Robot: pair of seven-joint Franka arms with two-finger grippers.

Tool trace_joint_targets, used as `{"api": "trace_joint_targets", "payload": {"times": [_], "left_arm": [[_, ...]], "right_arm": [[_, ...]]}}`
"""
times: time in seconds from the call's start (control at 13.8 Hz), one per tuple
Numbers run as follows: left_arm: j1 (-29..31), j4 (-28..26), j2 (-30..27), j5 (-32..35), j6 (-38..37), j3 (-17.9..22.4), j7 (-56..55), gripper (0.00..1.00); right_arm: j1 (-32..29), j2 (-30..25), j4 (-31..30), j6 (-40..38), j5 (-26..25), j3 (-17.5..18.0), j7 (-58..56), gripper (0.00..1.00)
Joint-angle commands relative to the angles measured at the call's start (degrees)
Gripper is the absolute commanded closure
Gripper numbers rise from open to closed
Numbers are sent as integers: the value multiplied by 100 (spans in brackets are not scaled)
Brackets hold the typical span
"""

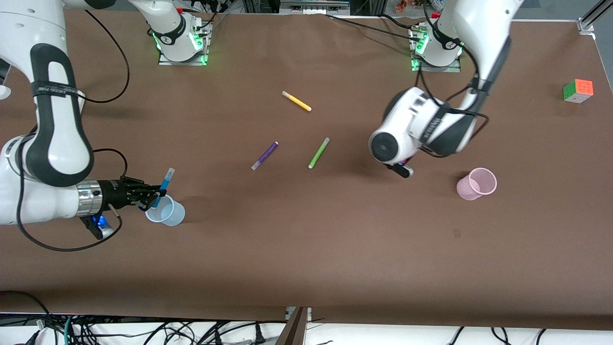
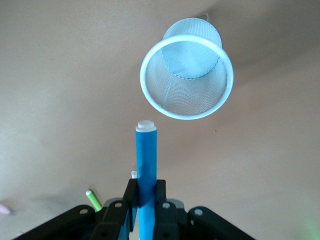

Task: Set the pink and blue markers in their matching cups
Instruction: 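Carry the blue marker to the blue cup while the left gripper carries pink, then drop the blue marker into the blue cup while the left gripper drops pink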

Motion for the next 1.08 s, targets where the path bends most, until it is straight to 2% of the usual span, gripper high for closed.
{"api": "trace_joint_targets", "payload": {"times": [0.0, 0.22, 0.51, 0.72, 0.79, 0.87, 0.94, 1.01], "left_arm": [[377, 462, 107, 243, -779, -12, 1009, 100], [291, 507, 125, 1665, -1168, -12, 2142, 100], [360, 726, 274, 2685, -1370, 14, 3242, 100], [500, 718, 433, 3748, -1283, 23, 4182, 100], [632, 700, 433, 3908, -1152, 23, 4194, 100], [859, 709, 433, 3936, -976, 23, 4168, 100], [957, 692, 459, 3962, -801, 23, 4133, 100], [1036, 648, 485, 3962, -625, 23, 4036, 100]], "right_arm": [[-247, 195, -12, -105, 455, 80, -295, 100], [-414, 353, -65, -157, 842, 80, -463, 100], [-643, 599, -65, -192, 1141, 80, -681, 100], [-836, 810, -65, -228, 1370, 80, -972, 100], [-837, 811, -65, -228, 1370, 80, -972, 100], [-837, 802, -56, -228, 1361, 80, -946, 80], [-837, 802, -65, -236, 1361, 80, -955, 52], [-837, 793, -56, -236, 1361, 80, -946, 44]]}}
